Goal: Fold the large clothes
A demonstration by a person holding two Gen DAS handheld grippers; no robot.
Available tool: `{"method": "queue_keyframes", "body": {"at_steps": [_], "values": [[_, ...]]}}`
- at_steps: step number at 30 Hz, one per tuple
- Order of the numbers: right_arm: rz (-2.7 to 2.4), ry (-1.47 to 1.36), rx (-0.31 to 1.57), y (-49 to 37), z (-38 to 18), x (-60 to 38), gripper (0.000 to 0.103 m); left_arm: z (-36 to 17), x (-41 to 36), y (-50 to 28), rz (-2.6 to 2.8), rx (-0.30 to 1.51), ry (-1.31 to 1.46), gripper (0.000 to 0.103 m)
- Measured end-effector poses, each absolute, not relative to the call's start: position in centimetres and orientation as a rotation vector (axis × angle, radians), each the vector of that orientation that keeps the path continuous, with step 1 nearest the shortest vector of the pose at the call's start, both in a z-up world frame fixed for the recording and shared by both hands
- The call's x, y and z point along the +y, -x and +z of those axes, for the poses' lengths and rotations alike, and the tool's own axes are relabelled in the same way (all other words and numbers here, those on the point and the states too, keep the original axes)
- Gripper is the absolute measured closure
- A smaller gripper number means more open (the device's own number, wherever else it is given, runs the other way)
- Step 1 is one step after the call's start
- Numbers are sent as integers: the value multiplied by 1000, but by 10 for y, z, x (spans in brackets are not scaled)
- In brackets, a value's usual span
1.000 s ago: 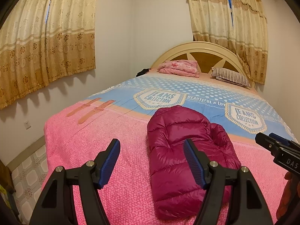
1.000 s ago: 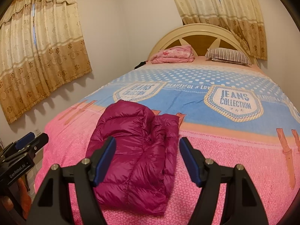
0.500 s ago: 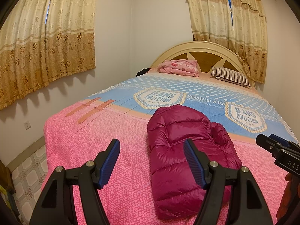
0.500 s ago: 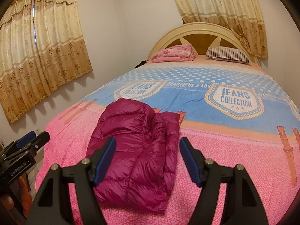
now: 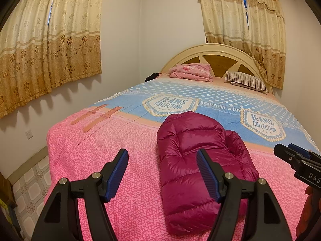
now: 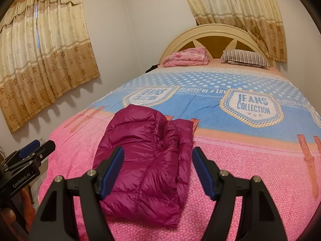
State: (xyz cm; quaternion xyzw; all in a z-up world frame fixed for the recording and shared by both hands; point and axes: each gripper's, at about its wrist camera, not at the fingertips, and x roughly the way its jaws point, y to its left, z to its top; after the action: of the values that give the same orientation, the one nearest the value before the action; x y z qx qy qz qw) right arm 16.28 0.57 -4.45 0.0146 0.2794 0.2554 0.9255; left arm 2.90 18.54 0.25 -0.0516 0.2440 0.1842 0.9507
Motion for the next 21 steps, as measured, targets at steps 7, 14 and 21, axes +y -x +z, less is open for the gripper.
{"method": "queue_keyframes", "body": {"at_steps": [7,14,21], "values": [[527,-29,573,-162,-44,7,31,3,185,-30,393,501,98,23],[532,-31,563,-160,-41,7,31,10,183,-26,376,474,91,22],[540,-27,550,-157,-35,7,31,17,185,-22,379,450,95,21]]}}
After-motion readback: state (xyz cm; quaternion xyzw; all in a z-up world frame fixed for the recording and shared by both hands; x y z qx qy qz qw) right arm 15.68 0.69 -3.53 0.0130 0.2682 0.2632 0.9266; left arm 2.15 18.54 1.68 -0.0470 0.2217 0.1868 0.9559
